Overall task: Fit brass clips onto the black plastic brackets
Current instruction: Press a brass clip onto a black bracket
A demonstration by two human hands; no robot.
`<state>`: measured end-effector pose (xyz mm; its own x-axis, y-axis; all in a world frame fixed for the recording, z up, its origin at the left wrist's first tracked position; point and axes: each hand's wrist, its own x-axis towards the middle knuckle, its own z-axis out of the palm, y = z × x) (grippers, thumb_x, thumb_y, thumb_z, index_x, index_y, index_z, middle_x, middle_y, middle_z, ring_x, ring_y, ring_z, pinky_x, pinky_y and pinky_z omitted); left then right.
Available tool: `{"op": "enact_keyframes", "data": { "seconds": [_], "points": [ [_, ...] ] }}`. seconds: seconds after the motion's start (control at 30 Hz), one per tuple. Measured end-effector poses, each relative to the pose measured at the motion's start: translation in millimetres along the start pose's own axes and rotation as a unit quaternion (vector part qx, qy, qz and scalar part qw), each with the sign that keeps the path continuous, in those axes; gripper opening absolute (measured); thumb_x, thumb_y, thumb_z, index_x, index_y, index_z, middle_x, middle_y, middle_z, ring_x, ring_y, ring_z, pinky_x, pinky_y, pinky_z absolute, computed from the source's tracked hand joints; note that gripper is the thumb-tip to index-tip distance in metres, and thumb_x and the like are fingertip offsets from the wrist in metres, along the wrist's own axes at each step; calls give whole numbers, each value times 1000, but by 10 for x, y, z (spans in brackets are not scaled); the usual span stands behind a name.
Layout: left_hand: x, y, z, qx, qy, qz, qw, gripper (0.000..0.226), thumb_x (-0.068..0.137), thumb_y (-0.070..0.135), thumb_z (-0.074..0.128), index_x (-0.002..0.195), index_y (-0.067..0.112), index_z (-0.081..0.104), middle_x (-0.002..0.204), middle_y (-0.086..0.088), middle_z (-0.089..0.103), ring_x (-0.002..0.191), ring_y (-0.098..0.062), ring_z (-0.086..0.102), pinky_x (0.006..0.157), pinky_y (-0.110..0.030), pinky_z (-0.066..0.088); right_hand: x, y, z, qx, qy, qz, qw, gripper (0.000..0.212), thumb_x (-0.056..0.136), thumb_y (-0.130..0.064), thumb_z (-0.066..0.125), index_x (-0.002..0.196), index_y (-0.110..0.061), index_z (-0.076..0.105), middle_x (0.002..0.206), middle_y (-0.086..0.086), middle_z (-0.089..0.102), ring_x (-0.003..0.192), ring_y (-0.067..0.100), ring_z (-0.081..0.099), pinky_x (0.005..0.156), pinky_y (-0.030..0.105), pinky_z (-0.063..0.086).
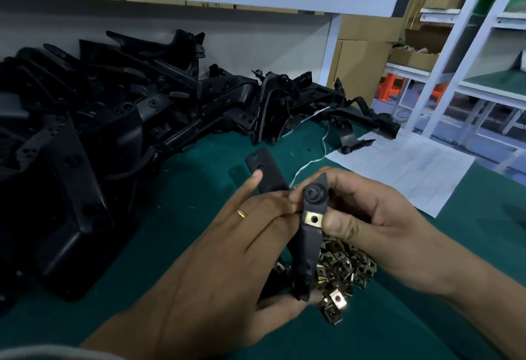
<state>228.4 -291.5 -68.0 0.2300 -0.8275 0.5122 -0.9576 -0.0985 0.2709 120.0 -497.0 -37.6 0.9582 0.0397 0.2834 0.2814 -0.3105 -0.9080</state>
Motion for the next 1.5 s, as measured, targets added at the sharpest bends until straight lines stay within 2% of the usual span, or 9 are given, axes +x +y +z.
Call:
{"op": "enact_keyframes", "data": {
  "seconds": [0.07, 0.27, 0.4, 0.53, 0.83, 0.97, 1.1, 1.27, 1.5],
  "points": [
    [12, -43, -4, 30, 67, 54, 996, 76, 81, 57, 82, 139, 16, 54, 135, 9, 52, 139, -8, 48, 127, -46, 24, 18, 26, 18, -6, 32, -16, 999, 34, 98, -32, 66, 127, -15, 64, 114, 21, 65, 107, 43, 61, 91, 44, 56],
    [41, -152, -85, -25, 179, -84, 980, 55, 79, 64, 69, 121, 36, 47, 120, 38, 43, 133, 28, 23, 124, -36, 23, 53, 215, -105, -230, 181, 16, 956, 21, 104, -36, 53, 114, -32, 71, 101, -17, 67, 101, 8, 65, 85, 18, 48],
    [63, -171, -26, -21, 165, -149, 975, 39, 81, 70, 60, 98, 40, 43, 102, 27, 46, 104, 5, 49, 102, -40, 47, 57, 281, -98, -346, 122, 53, 929, 15, 98, -43, 62, 104, -35, 74, 103, -18, 63, 108, 6, 61, 92, 31, 49],
    [61, -196, 4, 13, 105, -184, 977, 41, 81, 78, 53, 93, 41, 42, 92, 25, 44, 95, 2, 45, 79, -22, 38, 82, 317, 45, -454, 66, 56, 887, 32, 94, -57, 55, 113, -36, 69, 105, -21, 52, 108, 5, 49, 96, 30, 44],
    [74, -272, 100, 96, 58, -181, 977, 51, 80, 82, 41, 96, 33, 43, 89, 19, 43, 86, -7, 44, 86, -27, 36, 181, 264, 76, -488, 22, 41, 871, 10, 94, -44, 60, 102, -38, 60, 105, -22, 53, 104, 5, 46, 95, 35, 43],
    [77, -281, 120, 108, 53, -185, 975, 52, 79, 81, 43, 96, 32, 45, 89, 18, 45, 86, -8, 46, 87, -27, 38, 150, 246, 96, -471, 16, 24, 882, 8, 96, -35, 63, 97, -36, 56, 102, -20, 54, 105, 9, 48, 93, 31, 40],
    [74, -293, 124, 91, 64, -178, 978, 51, 79, 78, 47, 96, 30, 48, 90, 17, 48, 87, -10, 47, 89, -31, 42, 115, 232, 121, -336, 73, 40, 938, 8, 96, -25, 69, 95, -28, 61, 92, -13, 58, 92, 11, 55, 77, 18, 39],
    [65, -307, 117, 83, 97, -130, 983, 50, 81, 70, 60, 107, 27, 52, 101, 15, 50, 101, -13, 54, 117, -47, 36, 127, 191, 125, -64, 121, 98, 986, 15, 93, -34, 73, 95, -19, 70, 87, 8, 60, 81, 17, 56, 78, 40, 47],
    [63, -312, 101, 96, 103, -99, 985, 60, 83, 67, 67, 121, 22, 57, 121, 10, 57, 120, -15, 56, 124, -47, 26, 120, 175, 168, 46, 115, 82, 989, 19, 88, -31, 74, 94, -14, 68, 83, 5, 57, 77, 20, 50, 73, 35, 44]
  ]
}}
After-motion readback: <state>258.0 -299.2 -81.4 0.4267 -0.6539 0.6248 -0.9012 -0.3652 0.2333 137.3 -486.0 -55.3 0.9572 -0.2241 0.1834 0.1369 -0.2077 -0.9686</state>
